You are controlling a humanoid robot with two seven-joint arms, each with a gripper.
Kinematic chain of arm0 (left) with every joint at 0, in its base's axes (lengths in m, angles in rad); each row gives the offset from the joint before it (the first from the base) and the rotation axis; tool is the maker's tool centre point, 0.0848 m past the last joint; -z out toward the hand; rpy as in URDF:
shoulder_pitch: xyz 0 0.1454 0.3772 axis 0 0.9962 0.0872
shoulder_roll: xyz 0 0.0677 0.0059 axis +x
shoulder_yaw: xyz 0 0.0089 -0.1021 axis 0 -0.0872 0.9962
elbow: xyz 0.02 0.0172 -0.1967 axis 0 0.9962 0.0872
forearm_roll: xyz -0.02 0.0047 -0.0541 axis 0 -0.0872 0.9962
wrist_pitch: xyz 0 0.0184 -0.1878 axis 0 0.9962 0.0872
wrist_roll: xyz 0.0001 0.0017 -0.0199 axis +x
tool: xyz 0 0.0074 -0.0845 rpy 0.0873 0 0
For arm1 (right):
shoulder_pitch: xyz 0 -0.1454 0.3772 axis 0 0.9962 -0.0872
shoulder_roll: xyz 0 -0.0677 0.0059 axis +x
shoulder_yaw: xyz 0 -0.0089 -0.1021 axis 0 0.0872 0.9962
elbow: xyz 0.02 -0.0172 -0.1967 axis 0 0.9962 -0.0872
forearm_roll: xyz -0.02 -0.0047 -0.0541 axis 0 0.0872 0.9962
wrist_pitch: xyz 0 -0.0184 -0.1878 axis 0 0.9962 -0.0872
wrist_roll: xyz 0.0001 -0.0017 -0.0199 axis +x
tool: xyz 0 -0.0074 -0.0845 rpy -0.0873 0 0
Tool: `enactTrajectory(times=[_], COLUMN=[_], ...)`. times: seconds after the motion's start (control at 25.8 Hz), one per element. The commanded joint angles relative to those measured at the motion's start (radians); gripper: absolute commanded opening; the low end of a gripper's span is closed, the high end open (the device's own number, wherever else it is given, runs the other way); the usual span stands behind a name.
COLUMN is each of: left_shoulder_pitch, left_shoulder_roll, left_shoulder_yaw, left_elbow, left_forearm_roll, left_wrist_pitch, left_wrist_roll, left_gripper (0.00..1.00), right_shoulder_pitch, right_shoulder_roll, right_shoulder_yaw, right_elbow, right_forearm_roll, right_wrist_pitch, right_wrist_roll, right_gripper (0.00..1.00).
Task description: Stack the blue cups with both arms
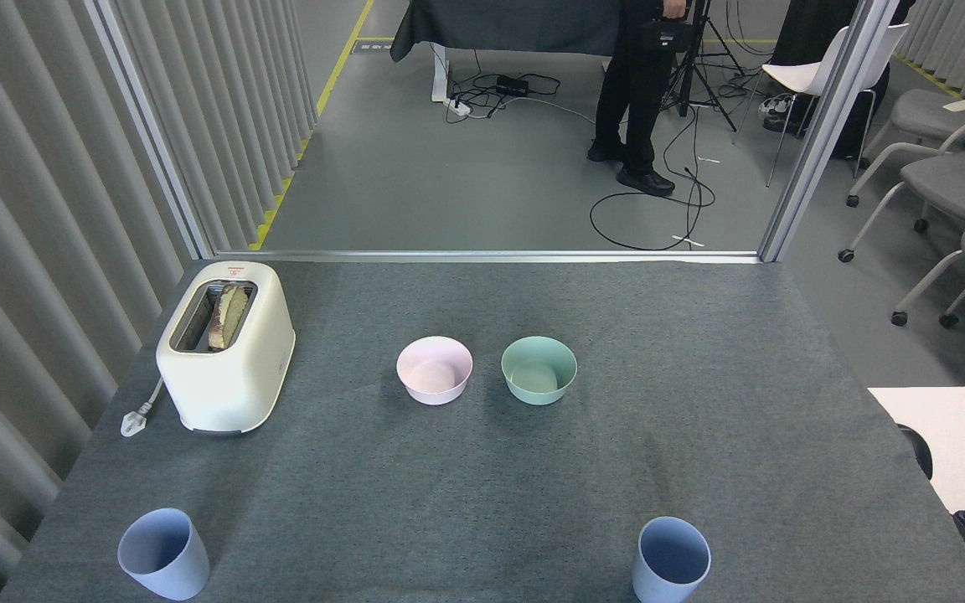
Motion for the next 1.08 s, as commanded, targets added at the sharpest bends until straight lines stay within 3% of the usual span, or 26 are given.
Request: enactTrajectory(times=[0.0, 0.43, 0.7, 1.05], left_shoulder_pitch=[-0.001, -0.010, -0.076, -0.165], left_shoulder_roll=[0.003, -0.018, -0.015, -0.006], left_shoulder_yaw=[0.000, 0.008, 0.018, 0.018], left_elbow=[0.001, 0.001, 0.088, 0.143], left_forearm_roll=[0.000, 0.023, 0.064, 0.078], left_wrist_pitch=[-0.001, 0.016, 0.174, 0.168], left_wrist_roll=[0.000, -0.006, -0.017, -0.017], left_gripper=[1.00, 1.00, 1.00, 1.00], right_shoulder_pitch=[-0.001, 0.000, 0.000, -0.001], right_shoulder_roll=[0.000, 0.001, 0.000, -0.002], right_shoulder_yaw=[0.001, 0.007, 0.012, 0.019], right_elbow=[-0.001, 0.000, 0.008, 0.009], right_forearm_roll=[0.001, 0.001, 0.001, 0.001], right_wrist_pitch=[0.000, 0.000, 0.003, 0.015], right_wrist_roll=[0.001, 0.006, 0.006, 0.006], right_gripper=[1.00, 1.00, 1.00, 1.00])
